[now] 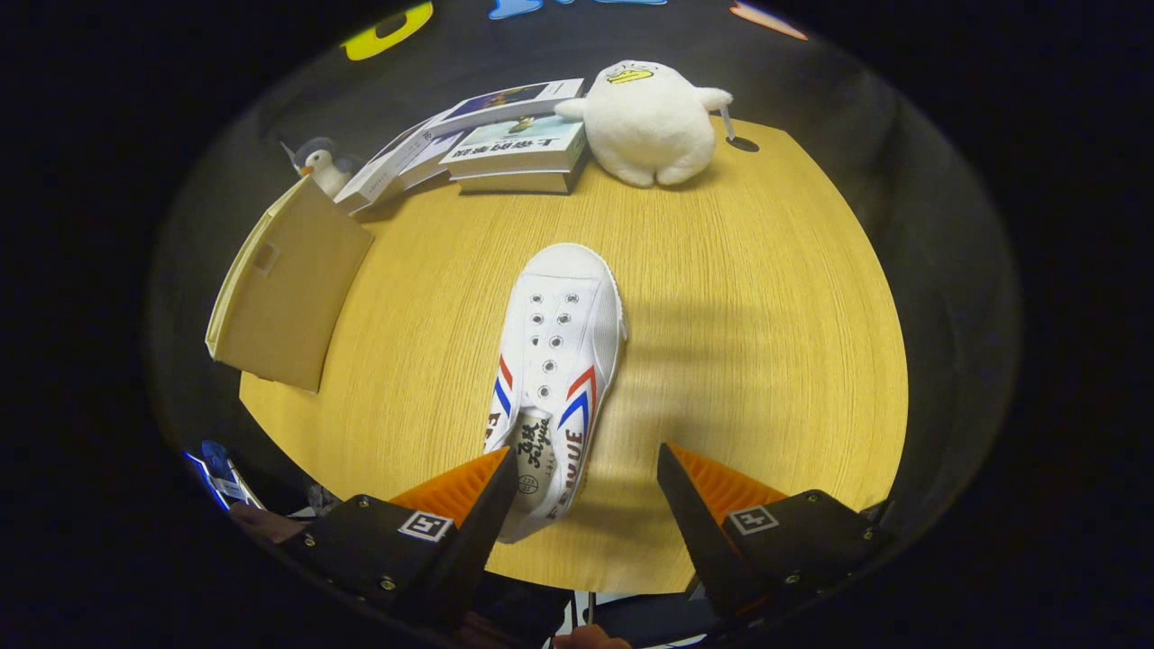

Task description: Open the storage box then place both shoes into the box .Put the left shoe in first, then the right shoe, with the right side of both shoes facing outward in a uniform manner.

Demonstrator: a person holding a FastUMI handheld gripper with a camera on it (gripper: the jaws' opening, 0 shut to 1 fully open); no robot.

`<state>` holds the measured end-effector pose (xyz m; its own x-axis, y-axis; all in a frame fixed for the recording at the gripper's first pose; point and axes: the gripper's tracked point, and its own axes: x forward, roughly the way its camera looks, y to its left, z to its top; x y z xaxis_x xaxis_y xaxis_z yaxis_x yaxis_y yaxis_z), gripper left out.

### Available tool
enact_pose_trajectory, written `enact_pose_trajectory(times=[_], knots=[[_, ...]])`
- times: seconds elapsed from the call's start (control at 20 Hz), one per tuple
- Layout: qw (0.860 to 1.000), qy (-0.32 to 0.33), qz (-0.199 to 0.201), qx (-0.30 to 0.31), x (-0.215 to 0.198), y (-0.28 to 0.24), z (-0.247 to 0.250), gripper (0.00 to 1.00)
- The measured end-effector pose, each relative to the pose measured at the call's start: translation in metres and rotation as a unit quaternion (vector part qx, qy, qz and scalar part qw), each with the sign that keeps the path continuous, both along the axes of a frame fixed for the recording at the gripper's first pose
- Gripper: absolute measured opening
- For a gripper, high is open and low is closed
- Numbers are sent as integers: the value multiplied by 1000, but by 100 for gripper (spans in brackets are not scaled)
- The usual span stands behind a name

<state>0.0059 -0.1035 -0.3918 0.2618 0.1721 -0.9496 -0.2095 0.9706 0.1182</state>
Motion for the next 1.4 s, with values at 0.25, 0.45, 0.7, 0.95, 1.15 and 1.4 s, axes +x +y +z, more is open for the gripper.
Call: enact_pose_trajectory(times=[0.25, 0.45, 0.7, 0.95, 1.15, 1.4], knots=[[997, 7, 42, -69, 6, -14, -18, 95], [996, 4, 29, -86, 15, -16, -21, 95], [997, 16, 15, -68, 23, -9, -34, 96], [999, 27, 44, 4, 21, 16, -34, 52], [998, 34, -28, 37, 23, 8, -40, 2], [994, 43, -64, 81, 18, 16, -19, 0]])
